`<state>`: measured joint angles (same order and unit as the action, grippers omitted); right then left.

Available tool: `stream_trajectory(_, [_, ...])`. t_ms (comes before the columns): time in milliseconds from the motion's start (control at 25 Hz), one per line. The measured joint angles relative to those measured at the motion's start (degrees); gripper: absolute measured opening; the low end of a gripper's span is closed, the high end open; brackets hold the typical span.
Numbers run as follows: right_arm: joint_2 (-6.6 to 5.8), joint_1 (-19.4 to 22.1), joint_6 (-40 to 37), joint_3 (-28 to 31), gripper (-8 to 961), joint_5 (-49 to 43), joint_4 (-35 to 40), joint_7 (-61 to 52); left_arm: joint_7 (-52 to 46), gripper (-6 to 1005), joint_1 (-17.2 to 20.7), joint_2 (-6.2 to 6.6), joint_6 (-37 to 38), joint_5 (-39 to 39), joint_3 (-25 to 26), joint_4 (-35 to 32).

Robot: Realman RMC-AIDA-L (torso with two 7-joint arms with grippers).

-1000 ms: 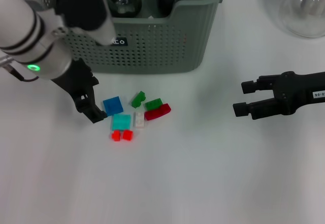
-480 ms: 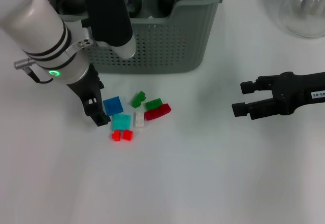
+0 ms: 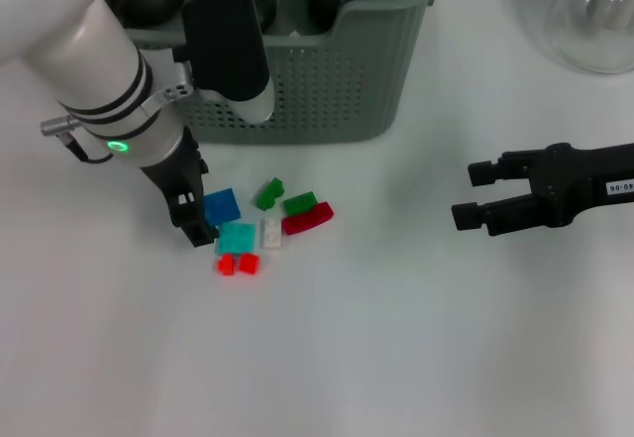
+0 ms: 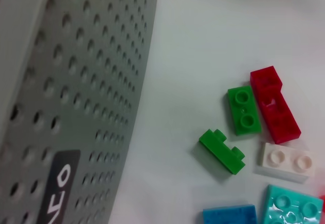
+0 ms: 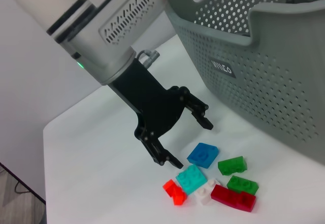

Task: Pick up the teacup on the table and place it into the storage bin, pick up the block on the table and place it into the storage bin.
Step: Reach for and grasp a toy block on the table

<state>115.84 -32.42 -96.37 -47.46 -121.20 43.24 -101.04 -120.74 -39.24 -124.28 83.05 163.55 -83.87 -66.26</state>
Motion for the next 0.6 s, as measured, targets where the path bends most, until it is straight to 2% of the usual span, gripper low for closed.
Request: stream_trajectory(600, [0.0, -0.01, 0.05, 0.0, 946, 0.0, 0.0, -0.2, 0.05, 874, -0.57, 0.1, -1.82, 0.09, -0.63, 1.42])
